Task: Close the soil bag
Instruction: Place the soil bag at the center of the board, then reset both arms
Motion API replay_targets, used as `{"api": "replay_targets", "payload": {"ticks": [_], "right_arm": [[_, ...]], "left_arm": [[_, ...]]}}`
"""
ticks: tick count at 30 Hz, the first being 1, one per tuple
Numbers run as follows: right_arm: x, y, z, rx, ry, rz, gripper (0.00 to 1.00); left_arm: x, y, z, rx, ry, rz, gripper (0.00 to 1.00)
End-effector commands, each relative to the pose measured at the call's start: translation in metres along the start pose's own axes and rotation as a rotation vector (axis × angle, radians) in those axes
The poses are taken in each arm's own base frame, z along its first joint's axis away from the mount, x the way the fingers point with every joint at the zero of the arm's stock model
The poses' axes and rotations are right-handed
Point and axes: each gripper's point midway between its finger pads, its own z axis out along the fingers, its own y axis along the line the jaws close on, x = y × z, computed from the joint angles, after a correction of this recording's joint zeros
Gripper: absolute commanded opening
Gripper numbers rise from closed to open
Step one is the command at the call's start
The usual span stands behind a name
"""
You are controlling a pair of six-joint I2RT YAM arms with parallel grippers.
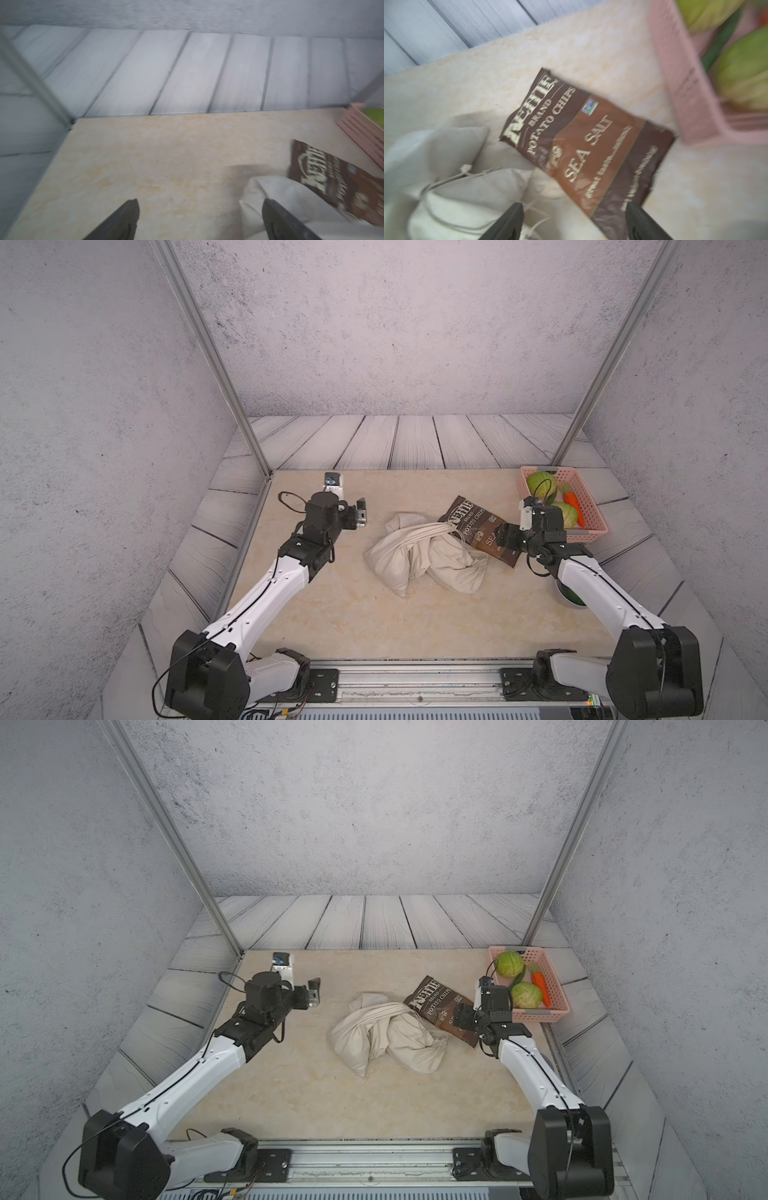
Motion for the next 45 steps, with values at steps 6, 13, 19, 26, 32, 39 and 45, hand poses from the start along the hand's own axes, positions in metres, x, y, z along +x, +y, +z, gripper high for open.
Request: {"api": "replay_targets", "payload": {"ticks": [6, 13, 19, 26, 32, 39, 45], "right_arm": [[-0.010, -0.082, 0.007, 0.396, -0.275, -0.094, 0.99], [0.006, -0.070, 0.036, 0.275, -0.362, -0.107, 0.99], [0.026, -0.047, 0.051, 0.109, -0.489, -0.178, 0.99], [0.016, -0.043, 0.076, 0.107, -0.306, -0.194, 0.99], [0.019, -0.043, 0.077, 0.106, -0.278, -0.204, 0.99], [0.020, -0.043, 0.077, 0.106, -0.274, -0.204, 0.99], [0.019, -0.043, 0.077, 0.106, -0.276, -0.205, 0.99]], "left_arm": [[0.048, 0.151, -0.024, -0.619, -0.142, -0.090, 0.99], [0.070, 0.141, 0.016, -0.510, -0.120, 0.139, 0.98], [0.076, 0.116, 0.013, -0.343, -0.155, 0.196, 0.99], [0.112, 0.106, 0.030, -0.294, -0.044, 0.217, 0.99], [0.125, 0.097, 0.038, -0.223, -0.077, 0.291, 0.98], [0.134, 0.121, 0.068, -0.063, 0.054, 0.105, 0.98], [0.134, 0.120, 0.066, -0.061, 0.052, 0.113, 0.98]]}}
